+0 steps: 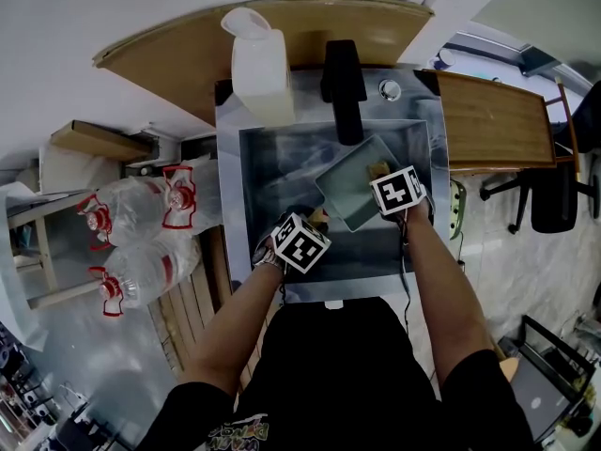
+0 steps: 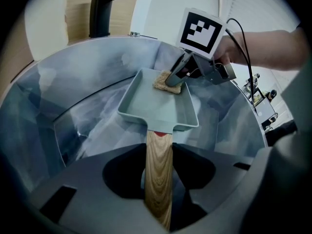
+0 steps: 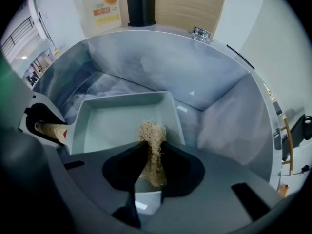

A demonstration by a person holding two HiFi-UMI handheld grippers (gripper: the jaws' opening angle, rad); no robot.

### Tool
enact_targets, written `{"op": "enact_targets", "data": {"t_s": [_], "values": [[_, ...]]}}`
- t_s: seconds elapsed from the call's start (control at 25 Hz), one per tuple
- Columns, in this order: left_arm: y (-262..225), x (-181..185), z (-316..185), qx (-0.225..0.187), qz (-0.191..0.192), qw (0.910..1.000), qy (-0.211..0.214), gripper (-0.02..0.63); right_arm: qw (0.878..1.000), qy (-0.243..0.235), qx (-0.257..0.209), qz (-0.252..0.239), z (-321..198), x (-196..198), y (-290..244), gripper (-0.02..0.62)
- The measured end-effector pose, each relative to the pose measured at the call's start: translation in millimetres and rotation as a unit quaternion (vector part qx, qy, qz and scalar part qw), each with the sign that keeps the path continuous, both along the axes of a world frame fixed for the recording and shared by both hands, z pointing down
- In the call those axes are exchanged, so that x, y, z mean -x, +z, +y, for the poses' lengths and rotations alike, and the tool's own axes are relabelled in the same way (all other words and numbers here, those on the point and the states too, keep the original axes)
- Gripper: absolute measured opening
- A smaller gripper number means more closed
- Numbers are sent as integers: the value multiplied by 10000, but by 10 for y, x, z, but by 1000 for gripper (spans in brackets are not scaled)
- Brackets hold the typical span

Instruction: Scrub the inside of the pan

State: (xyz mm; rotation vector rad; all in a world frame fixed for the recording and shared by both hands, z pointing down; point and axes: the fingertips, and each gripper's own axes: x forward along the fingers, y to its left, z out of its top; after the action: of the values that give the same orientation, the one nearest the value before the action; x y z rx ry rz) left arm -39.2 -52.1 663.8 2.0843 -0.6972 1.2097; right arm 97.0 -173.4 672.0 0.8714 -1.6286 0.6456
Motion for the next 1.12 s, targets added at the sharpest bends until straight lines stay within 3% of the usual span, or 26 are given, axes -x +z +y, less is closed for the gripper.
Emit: {"op": "enact_targets", "data": {"t_s": [0.2,0.52,0.76,1.12], "values": [[1,3,-3,8,6,10000,-21,172,9998,204,-51,17,-46,-26,0,97],[0,0,3,10,-36,10000,-17,172,9997,91,-182,-101,-63,9,-25,98],[14,3,-9,10,-78,10000,-9,172,9989,-253,-274,-288,31,111,-148,98],[25,7,1,39,-76,10000,-1,172,9918,-1024,-126,-752,296,718,-186,98]]}}
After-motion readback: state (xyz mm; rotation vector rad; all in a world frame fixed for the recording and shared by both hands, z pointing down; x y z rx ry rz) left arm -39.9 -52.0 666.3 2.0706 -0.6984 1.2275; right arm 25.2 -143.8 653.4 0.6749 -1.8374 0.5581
